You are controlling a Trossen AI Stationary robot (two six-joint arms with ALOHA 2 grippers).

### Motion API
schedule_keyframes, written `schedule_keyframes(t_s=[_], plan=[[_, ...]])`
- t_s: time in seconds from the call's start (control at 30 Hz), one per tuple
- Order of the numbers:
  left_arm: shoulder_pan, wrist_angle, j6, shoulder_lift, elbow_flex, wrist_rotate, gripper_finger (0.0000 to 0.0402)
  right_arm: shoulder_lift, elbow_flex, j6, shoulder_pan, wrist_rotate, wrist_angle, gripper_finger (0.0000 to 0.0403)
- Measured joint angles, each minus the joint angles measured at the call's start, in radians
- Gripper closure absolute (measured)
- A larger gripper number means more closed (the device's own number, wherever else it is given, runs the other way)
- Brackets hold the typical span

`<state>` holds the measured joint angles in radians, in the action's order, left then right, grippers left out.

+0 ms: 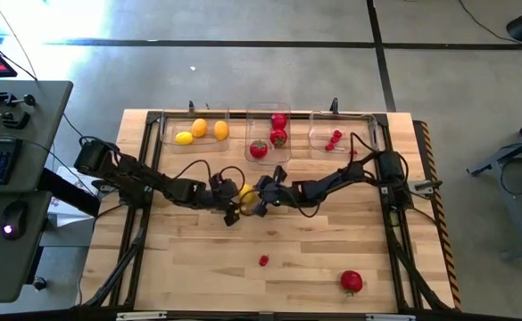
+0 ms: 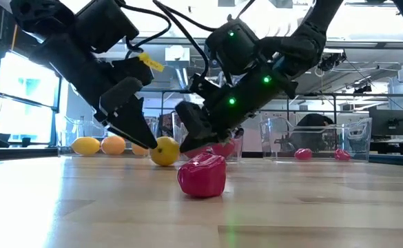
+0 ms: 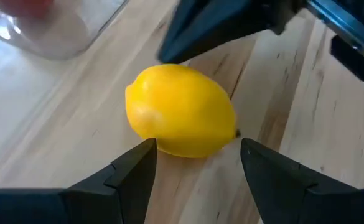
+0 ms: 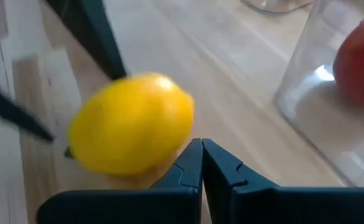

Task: Sort produce into baskets
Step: Put the lemon into the left transparent bin

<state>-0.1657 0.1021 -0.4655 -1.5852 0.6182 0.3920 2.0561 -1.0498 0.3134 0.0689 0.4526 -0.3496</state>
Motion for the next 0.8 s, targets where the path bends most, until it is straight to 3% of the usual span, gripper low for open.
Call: schedule_keyframes(t_s=[0.4,0.8], plan=[[-0.041,0.000,-0.075,0.000,0.000,0.019,0.0180,0.001,0.000,0.055,0.043,0.010,-0.006,0.0403],[-0.045,-0.006,-0.126,0.000,0.000,0.060,0.0180,0.001,0.001,0.074,0.067,-0.067,-0.049,0.0403]])
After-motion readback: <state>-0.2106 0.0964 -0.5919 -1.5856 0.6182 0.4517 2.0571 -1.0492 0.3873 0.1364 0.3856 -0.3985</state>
